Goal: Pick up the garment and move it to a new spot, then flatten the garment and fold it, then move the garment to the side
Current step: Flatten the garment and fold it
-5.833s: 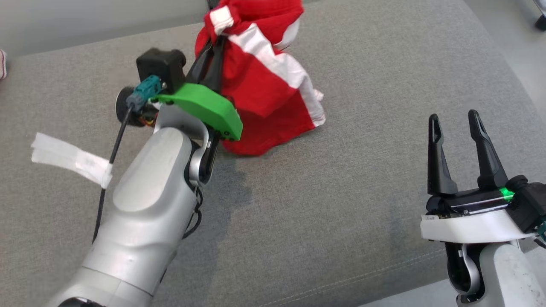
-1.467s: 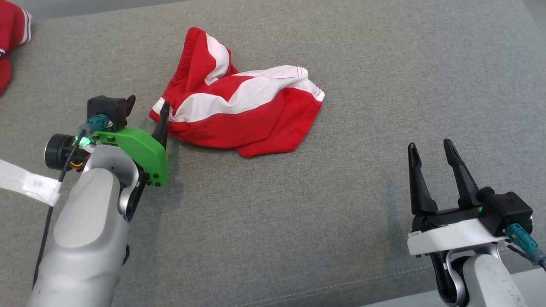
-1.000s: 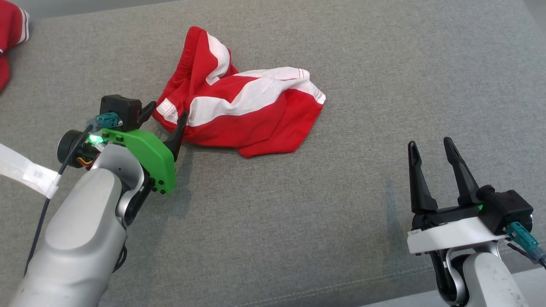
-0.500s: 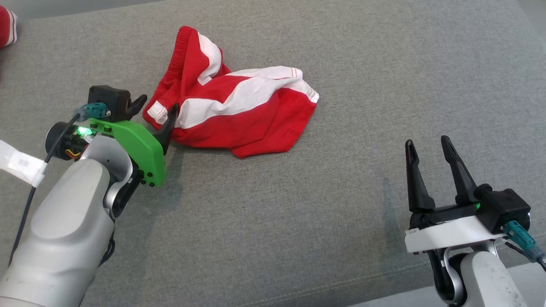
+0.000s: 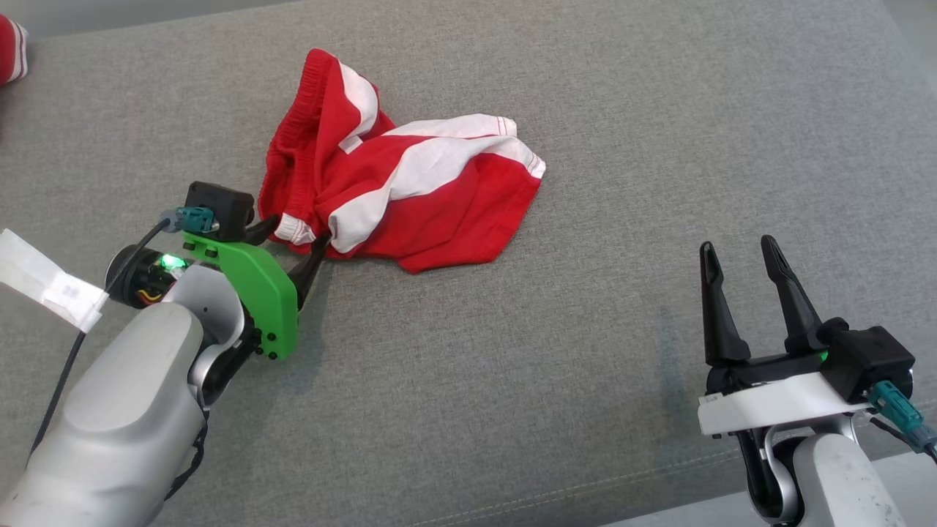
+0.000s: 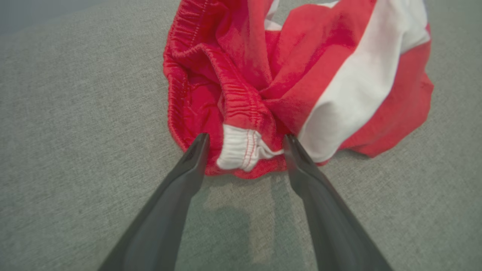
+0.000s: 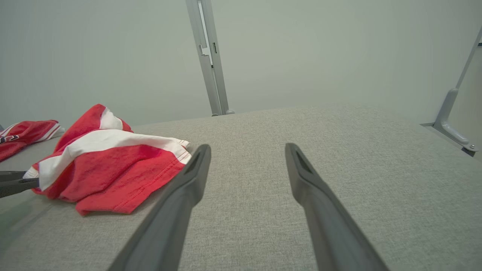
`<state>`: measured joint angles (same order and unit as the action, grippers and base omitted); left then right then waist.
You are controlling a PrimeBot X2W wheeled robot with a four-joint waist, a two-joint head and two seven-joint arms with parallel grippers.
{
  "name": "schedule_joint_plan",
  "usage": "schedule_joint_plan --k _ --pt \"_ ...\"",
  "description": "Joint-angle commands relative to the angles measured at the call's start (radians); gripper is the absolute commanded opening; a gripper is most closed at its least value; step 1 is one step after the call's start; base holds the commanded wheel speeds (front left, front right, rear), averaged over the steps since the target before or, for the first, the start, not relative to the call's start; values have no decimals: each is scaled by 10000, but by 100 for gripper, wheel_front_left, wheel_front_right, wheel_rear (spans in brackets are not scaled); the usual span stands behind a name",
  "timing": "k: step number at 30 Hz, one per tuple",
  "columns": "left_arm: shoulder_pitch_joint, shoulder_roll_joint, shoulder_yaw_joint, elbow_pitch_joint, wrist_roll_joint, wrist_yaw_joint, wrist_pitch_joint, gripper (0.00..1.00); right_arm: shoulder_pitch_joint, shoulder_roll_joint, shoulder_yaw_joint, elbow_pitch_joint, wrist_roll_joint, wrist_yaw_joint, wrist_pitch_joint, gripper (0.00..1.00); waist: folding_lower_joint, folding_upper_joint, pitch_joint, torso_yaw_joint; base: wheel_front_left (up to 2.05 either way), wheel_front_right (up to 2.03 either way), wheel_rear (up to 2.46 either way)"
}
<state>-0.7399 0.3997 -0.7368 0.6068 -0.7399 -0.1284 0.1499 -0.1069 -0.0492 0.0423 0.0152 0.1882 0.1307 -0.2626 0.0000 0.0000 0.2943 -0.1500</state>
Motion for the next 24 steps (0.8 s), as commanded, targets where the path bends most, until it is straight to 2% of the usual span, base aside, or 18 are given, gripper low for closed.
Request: schedule_joint_plan --k 1,4,5,7,8,9,10,12,17,21,23,24 --pt "117 160 -17 -51 -81 -23 43 100 71 -20 14 -25 34 0 -29 100 0 0 -41 60 0 0 0" --pt "207 280 -154 -207 -240 -23 25 100 90 -22 44 -20 13 0 -29 100 0 0 -92 153 0 0 0" --pt "228 295 -173 -239 -279 -23 -16 95 85 -22 63 -14 4 0 -29 100 0 0 -106 176 0 0 0" --pt "316 253 -201 -230 -334 -23 -90 81 86 -22 96 5 -5 0 -29 100 0 0 -136 215 0 0 0" --pt "345 207 -230 -215 -356 -23 -133 70 85 -22 114 11 -11 0 -29 100 0 0 -149 229 0 0 0" --pt "357 149 -257 -196 -372 -23 -183 65 84 -22 128 16 -16 0 -29 100 0 0 -162 240 0 0 0" --pt "353 94 -284 -186 -382 -23 -243 52 86 -22 139 18 -23 0 -29 100 0 0 -173 249 0 0 0" --pt "351 -14 -315 -128 -406 -23 -403 44 89 -22 161 14 -39 0 -29 100 0 0 -186 260 0 0 0" --pt "181 -269 -438 137 -421 -23 -717 44 56 -22 234 11 -53 0 -29 100 0 0 -168 211 0 0 0" --pt "-42 -389 -467 476 -275 -19 -970 49 -14 -24 261 9 -47 -1 -29 100 0 0 -118 114 0 0 0" --pt "-136 -454 -467 660 -245 -11 -1099 62 -36 -22 264 11 -23 -1 -29 100 0 0 -93 67 0 0 0" --pt "-179 -487 -470 745 -240 -11 -1142 62 -45 -22 258 14 -11 -1 -29 100 0 0 -85 49 0 0 0"
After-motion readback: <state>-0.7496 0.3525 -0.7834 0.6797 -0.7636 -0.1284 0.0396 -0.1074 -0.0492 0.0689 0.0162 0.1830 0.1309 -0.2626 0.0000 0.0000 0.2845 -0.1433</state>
